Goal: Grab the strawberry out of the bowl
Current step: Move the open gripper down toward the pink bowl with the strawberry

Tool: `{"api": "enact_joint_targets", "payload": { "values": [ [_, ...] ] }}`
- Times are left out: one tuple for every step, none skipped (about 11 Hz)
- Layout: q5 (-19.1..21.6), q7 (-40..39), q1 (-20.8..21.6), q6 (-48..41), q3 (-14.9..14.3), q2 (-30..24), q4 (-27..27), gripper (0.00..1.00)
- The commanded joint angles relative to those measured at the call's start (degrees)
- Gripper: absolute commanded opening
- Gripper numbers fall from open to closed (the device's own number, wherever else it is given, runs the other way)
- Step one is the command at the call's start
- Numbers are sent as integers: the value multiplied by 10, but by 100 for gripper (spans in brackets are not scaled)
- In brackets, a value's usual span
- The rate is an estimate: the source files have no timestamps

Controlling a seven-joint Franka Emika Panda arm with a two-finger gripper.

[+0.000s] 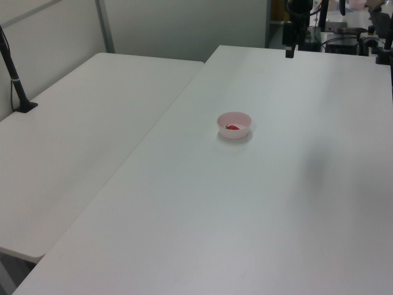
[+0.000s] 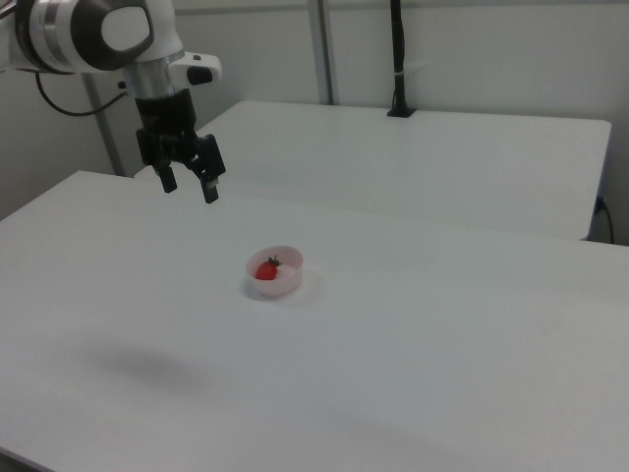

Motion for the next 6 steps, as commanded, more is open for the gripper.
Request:
{"api": "enact_joint_targets", "payload": {
  "values": [
    [17, -16, -1, -2, -3, 0, 1, 100],
    [28, -16, -1, 0, -3, 5, 6, 100],
    [33, -16, -1, 9, -3, 14, 6, 100],
    [34, -15, -1, 24, -3, 20, 7, 100],
    [35, -10, 0, 40, -3, 35, 8, 100],
    [37, -9, 1, 53, -2, 51, 14, 100]
  ]
}}
